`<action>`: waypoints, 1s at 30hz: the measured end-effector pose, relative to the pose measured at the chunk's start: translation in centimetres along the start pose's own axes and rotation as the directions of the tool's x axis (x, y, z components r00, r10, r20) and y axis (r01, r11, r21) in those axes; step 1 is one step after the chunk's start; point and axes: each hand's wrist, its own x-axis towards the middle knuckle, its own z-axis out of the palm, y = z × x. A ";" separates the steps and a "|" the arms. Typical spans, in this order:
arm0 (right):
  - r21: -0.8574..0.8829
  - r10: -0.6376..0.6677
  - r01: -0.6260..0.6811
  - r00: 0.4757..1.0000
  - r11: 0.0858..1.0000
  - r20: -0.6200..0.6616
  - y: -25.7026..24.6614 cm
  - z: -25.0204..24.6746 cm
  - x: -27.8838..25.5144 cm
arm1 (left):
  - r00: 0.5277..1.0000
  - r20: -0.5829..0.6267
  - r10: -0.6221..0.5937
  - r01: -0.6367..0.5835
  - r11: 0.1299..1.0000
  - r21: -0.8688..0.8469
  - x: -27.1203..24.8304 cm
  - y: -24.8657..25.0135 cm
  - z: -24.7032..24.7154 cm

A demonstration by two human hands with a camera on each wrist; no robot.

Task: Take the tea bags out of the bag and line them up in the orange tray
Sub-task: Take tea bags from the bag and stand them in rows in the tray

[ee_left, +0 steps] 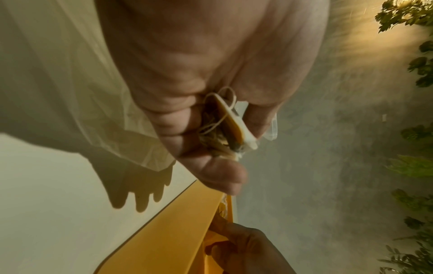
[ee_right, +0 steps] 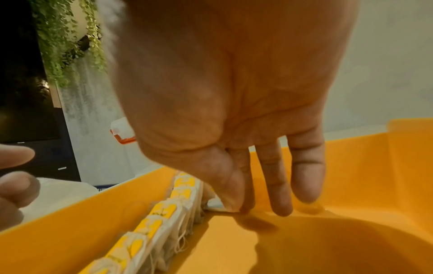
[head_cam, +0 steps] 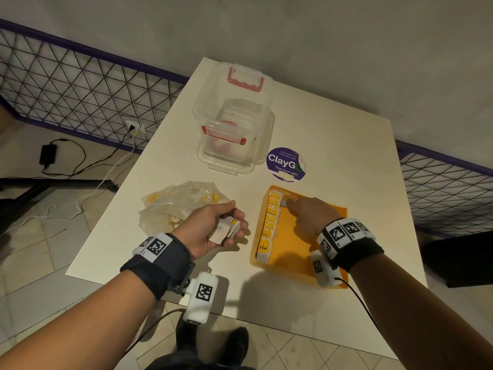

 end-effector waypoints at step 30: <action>0.199 -0.509 0.633 0.741 0.749 -0.438 -6.6 -2.1 -5.1 | 1.000 0.017 -0.027 0.029 0.990 -0.141 0.2 0.8 2.7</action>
